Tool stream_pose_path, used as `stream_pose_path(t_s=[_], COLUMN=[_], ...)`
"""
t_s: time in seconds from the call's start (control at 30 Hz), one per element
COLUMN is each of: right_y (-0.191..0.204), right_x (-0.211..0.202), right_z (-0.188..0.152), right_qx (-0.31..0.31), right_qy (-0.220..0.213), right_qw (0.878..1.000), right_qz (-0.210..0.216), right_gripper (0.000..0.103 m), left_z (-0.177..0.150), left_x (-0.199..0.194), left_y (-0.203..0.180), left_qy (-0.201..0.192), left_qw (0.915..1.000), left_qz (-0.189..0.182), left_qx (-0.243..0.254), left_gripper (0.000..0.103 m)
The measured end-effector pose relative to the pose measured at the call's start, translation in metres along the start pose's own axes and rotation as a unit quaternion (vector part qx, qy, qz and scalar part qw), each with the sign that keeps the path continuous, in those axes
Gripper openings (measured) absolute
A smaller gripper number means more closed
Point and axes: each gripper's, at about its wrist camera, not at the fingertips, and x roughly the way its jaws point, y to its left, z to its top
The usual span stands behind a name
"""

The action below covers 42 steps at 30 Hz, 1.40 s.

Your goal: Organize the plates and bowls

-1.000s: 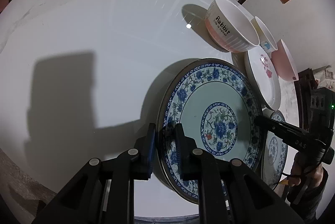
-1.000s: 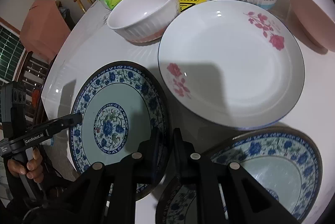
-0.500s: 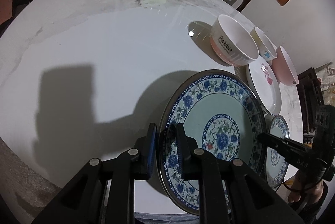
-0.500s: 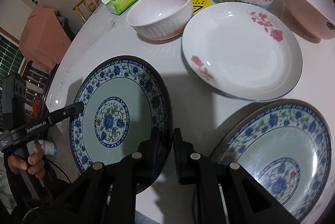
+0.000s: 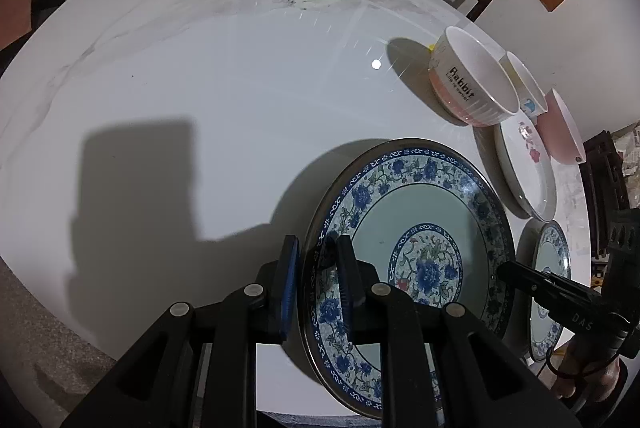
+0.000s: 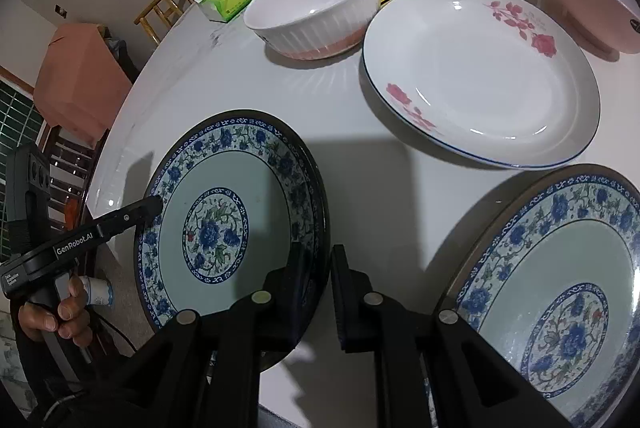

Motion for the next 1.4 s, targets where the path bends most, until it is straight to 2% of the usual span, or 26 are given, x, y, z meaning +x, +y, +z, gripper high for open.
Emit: stream_pose_path(t_s=[0.3,0.37,0.43,0.47,0.57,0.63,0.73,0.87,0.97,1.1,1.23,1.4], right_y=[0.011,0.017,0.018,0.017,0.015,0.012,0.012,0.012,0.006,-0.007,-0.018,-0.024], right_x=[0.004,0.003,0.001,-0.001,-0.007,-0.012,-0.023,-0.044,-0.062,-0.082,-0.095,-0.108], right_z=[0.001,0.001,0.002,0.002,0.003,0.001,-0.001,-0.010,-0.013,-0.020,-0.025,-0.034], right_qx=[-0.017,-0.029,-0.031,-0.030,-0.025,-0.019,-0.030,-0.045,-0.042,-0.031,-0.022,-0.032], right_qy=[-0.001,-0.006,-0.009,-0.012,-0.020,-0.029,-0.050,-0.086,-0.108,-0.121,-0.127,-0.149], right_qw=[1.000,0.999,0.999,0.999,0.999,0.999,0.996,0.989,0.985,0.984,0.983,0.974], right_qz=[-0.010,-0.023,-0.028,-0.034,-0.036,-0.040,-0.069,-0.111,-0.129,-0.128,-0.128,-0.167], right_gripper=[0.016,0.016,0.022,0.026,0.027,0.027,0.028,0.030,0.035,0.037,0.037,0.037], left_z=[-0.002,-0.001,0.000,0.000,0.001,0.001,0.001,-0.002,-0.007,-0.016,-0.028,-0.042], left_x=[0.003,0.003,0.002,0.001,-0.004,-0.010,-0.019,-0.032,-0.042,-0.049,-0.049,-0.045], left_y=[0.004,0.003,0.003,0.004,0.007,0.007,0.002,-0.014,-0.031,-0.057,-0.092,-0.131], left_qy=[-0.005,-0.006,-0.014,-0.018,-0.027,-0.041,-0.061,-0.086,-0.108,-0.126,-0.129,-0.135], left_qw=[1.0000,0.9998,0.9991,0.9988,0.9981,0.9961,0.9928,0.9890,0.9860,0.9841,0.9841,0.9790], left_qz=[0.003,0.019,0.041,0.046,0.055,0.077,0.103,0.120,0.127,0.124,0.110,0.108], left_qx=[-0.003,0.002,0.004,0.005,-0.001,-0.007,-0.004,-0.001,0.002,0.018,0.054,0.109], left_gripper=[0.020,0.027,0.040,0.041,0.044,0.056,0.062,0.067,0.075,0.081,0.082,0.085])
